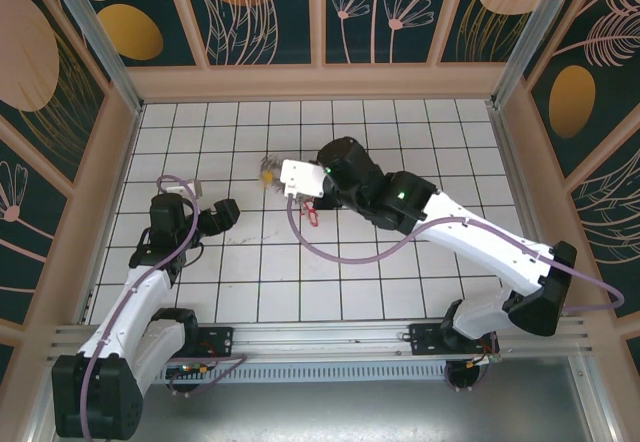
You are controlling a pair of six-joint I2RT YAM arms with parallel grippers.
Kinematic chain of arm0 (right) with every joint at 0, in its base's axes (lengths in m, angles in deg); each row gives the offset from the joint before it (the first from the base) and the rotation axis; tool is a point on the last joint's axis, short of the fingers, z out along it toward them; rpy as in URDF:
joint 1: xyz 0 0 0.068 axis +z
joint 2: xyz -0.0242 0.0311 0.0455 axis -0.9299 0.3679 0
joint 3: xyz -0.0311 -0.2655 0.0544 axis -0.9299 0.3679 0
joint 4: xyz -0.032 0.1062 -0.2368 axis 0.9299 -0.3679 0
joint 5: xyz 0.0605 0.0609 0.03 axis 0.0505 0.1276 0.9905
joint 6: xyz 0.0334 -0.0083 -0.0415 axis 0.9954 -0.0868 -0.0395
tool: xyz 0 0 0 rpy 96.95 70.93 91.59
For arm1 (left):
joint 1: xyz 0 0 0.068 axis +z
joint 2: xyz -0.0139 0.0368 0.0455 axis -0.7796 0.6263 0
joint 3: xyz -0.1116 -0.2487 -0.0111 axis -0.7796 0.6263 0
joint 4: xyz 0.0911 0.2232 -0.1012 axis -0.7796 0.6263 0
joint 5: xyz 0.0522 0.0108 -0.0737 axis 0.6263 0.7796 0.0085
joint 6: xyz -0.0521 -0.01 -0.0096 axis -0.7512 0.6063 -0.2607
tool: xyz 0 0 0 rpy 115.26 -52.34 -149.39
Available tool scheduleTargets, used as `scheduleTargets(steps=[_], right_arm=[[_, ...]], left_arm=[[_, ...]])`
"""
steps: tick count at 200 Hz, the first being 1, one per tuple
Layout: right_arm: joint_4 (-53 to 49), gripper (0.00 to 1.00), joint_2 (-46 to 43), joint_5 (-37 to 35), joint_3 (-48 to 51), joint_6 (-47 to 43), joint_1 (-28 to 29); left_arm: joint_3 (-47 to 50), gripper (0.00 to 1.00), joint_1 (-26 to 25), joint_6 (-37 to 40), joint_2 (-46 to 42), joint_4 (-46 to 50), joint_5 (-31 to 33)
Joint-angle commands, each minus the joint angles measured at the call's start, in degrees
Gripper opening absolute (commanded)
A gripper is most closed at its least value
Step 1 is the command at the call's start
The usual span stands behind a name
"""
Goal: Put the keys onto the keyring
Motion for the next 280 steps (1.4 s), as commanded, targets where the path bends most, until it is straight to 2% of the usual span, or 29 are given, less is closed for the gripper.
scheduleTargets(steps=[1, 30, 58, 98, 119, 136, 166, 186, 199, 212, 229, 243, 266, 280], right_arm=[[2.4, 0.00, -0.6, -1.5, -2.8, -1.6, -1.3], [2.6, 0.00, 1.8, -1.0, -4.6, 0.3, -2.5], [4.3, 0.00, 4.7, 3.1, -4.7, 4.6, -2.9], [8.1, 0.00, 7.7, 10.8, -3.7, 11.8, -4.3], [9.3, 0.00, 6.1, 10.6, -1.6, 14.6, -6.1], [13.5, 0.24, 2.9, 8.3, 2.5, 17.9, -7.6], [20.6, 0.49, -4.3, 7.3, 9.6, 26.4, -11.5], [26.9, 0.64, -11.2, 6.8, 16.3, 29.4, -13.9], [31.9, 0.78, -16.1, 5.2, 21.3, 31.1, -15.5], [35.8, 0.98, -20.7, 3.7, 25.9, 33.1, -17.4], [41.0, 0.99, -26.8, 1.0, 33.2, 34.8, -19.9], [44.9, 0.99, -31.9, -1.9, 39.6, 36.9, -22.8], [47.2, 0.99, -39.0, -2.5, 48.5, 41.9, -30.1], [49.5, 0.99, -43.0, -2.9, 54.5, 42.4, -33.9]], left_arm=[[0.3, 0.90, 0.4, 0.0, -0.6, -0.5, 1.4], [0.1, 0.92, 0.4, 0.0, -0.6, 0.0, 2.5], [-0.1, 0.99, 0.4, -0.2, -0.7, 0.8, 4.4], [-0.1, 0.98, 0.4, 0.0, -0.5, 1.2, 4.3], [0.1, 0.99, 0.4, -0.3, -0.8, 0.6, 3.7], [0.1, 0.98, 0.4, -0.3, -0.4, 0.1, 2.9], [0.2, 0.99, 0.4, -0.2, -0.1, -0.4, 1.3], [0.0, 0.98, 0.4, 0.9, -2.1, -0.3, 3.4], [-0.2, 0.99, 0.4, 2.6, -4.4, -0.4, 5.6], [0.2, 0.99, 0.4, 3.3, -7.4, -2.7, 5.5], [3.8, 0.99, 0.3, 5.5, -11.5, -12.1, 2.0], [7.2, 0.99, 0.3, 10.9, -14.8, -20.4, -0.4], [10.1, 0.99, 0.2, 14.6, -15.3, -26.7, 7.1], [10.9, 0.99, 0.3, 17.6, -12.8, -29.3, 9.1]])
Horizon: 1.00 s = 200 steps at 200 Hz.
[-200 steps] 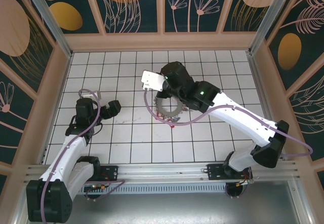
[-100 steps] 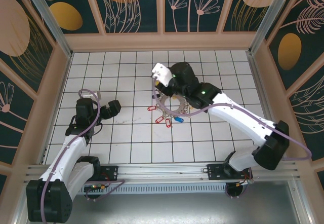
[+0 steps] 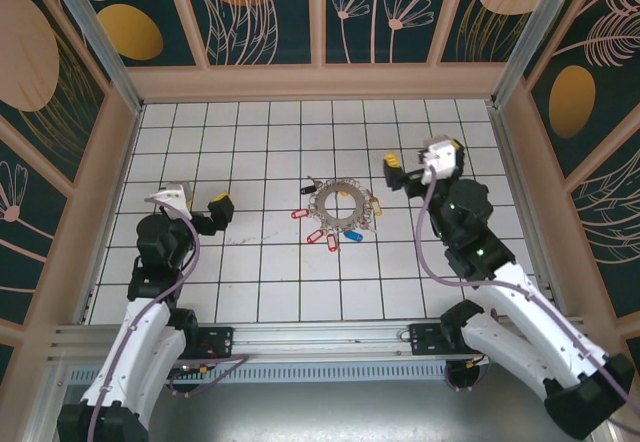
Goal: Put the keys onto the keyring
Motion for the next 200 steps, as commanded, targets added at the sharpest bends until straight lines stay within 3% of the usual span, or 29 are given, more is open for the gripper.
scheduleTargets(steps=[1, 39, 67, 82, 124, 145, 200], right_arm=[[7.6, 0.99, -5.4, -2.9, 8.6, 5.1, -5.4], [21.2, 0.99, -15.2, -2.4, 27.6, 1.5, -13.1], [24.4, 0.99, -16.4, 3.9, 34.5, 5.6, -17.7], [32.0, 0.99, -14.7, 8.3, 38.8, 8.3, -20.2], [48.5, 0.99, 3.0, 15.3, 41.9, 10.1, -26.2], [56.7, 0.99, 13.2, 17.9, 41.5, 10.4, -27.9], [65.3, 0.99, 29.2, 18.9, 35.7, 10.5, -29.5]], left_arm=[[1.7, 0.99, 0.3, 7.4, 2.6, -10.5, 4.8], [5.1, 0.99, 0.2, 10.3, 12.9, -21.2, 11.1], [9.7, 0.99, 0.3, 12.6, 16.7, -30.7, 16.1], [10.9, 0.99, 0.2, 13.5, 18.8, -34.5, 16.7], [10.5, 0.99, 0.3, 13.3, 27.9, -44.3, 15.9], [10.3, 0.99, 0.3, 10.6, 31.5, -49.5, 19.1], [6.0, 0.99, 0.3, 13.4, 40.7, -54.9, 20.0]])
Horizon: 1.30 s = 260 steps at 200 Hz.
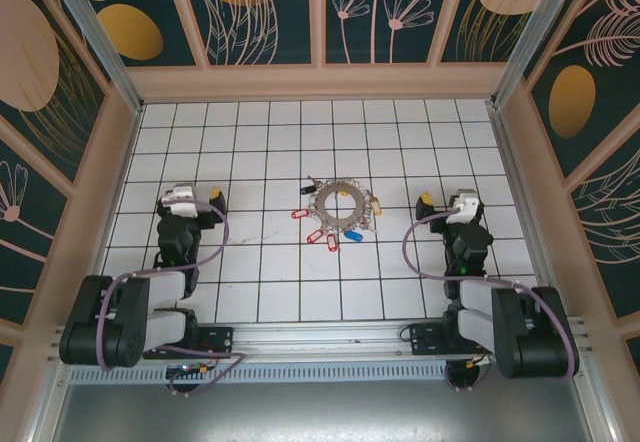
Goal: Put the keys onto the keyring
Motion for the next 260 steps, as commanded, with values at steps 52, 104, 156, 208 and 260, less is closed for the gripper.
scheduleTargets(steps=[52, 104, 156, 208, 260], right_arm=[[18.9, 0.99, 16.4, 0.6, -2.8, 3.5, -3.9], [6.5, 0.99, 21.6, -1.0, -12.3, 3.8, -3.7], [4.9, 0.99, 21.3, -1.9, -12.8, 3.5, -3.2], [4.8, 0.99, 21.3, -1.8, -12.8, 3.4, -3.2], [4.0, 0.99, 21.4, -1.5, -13.3, 3.6, -3.7]], left_arm=[[-1.7, 0.99, 0.4, 3.3, 13.9, -19.2, 1.0], [-5.2, 0.99, 0.7, 2.0, 14.5, -13.4, 3.0], [-6.3, 0.99, 1.4, 0.0, 14.5, -11.3, 5.6], [-6.1, 0.99, 1.4, 0.1, 14.4, -11.7, 5.6], [-6.0, 0.99, 1.4, 0.1, 14.4, -11.7, 5.6]])
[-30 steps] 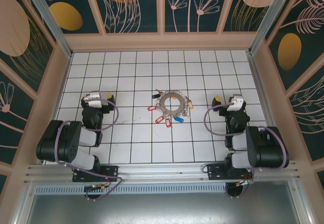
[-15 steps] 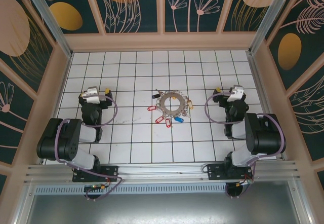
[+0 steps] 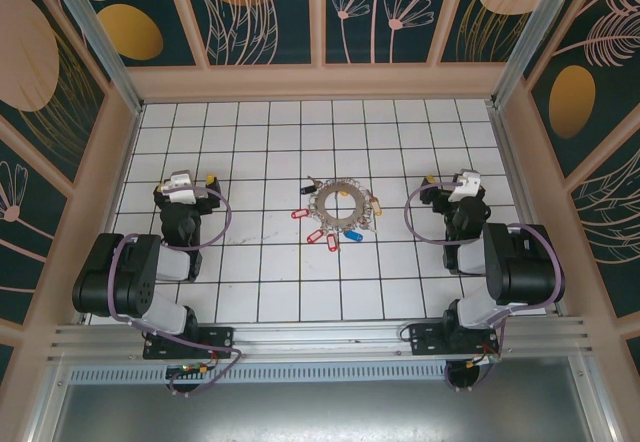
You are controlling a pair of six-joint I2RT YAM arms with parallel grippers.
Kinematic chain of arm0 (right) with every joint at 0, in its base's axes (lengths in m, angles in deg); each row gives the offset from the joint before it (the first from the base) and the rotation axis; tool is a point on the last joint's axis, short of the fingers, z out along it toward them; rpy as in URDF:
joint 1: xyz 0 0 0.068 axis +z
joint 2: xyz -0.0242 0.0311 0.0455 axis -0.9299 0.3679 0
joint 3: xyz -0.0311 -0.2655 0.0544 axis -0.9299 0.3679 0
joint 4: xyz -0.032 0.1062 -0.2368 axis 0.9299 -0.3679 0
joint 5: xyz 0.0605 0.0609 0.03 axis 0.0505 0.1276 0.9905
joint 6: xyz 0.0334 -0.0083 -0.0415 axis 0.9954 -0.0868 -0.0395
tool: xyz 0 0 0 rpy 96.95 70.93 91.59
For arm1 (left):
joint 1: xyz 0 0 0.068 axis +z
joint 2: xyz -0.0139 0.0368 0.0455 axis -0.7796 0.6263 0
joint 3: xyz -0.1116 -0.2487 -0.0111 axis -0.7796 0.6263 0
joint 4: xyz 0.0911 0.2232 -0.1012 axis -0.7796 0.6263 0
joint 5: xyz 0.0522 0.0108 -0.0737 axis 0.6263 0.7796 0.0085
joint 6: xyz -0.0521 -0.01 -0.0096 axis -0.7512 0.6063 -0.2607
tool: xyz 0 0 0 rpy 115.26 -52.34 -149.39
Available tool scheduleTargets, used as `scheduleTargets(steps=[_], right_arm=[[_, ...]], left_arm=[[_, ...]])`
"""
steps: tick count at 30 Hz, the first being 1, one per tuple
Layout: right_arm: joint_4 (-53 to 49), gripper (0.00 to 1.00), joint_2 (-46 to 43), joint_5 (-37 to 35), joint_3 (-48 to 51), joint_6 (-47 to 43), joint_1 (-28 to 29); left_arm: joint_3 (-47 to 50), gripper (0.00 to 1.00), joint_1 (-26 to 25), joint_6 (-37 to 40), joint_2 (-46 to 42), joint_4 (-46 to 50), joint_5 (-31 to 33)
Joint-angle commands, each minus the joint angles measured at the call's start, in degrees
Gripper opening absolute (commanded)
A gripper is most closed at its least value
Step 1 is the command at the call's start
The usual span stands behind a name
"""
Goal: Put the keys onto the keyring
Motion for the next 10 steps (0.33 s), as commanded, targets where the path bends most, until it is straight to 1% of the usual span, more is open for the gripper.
scheduleTargets(steps=[1, 10], right_arm=[[0.5, 0.99, 0.1, -0.6, -1.0, 0.8, -0.1], [1.1, 0.99, 0.0, -0.6, -0.7, 0.6, 0.1]], left_arm=[[-0.6, 0.99, 0.4, -0.8, 0.0, -0.3, 0.9], [-0.5, 0.99, 0.4, -0.9, 0.0, -0.3, 0.9]])
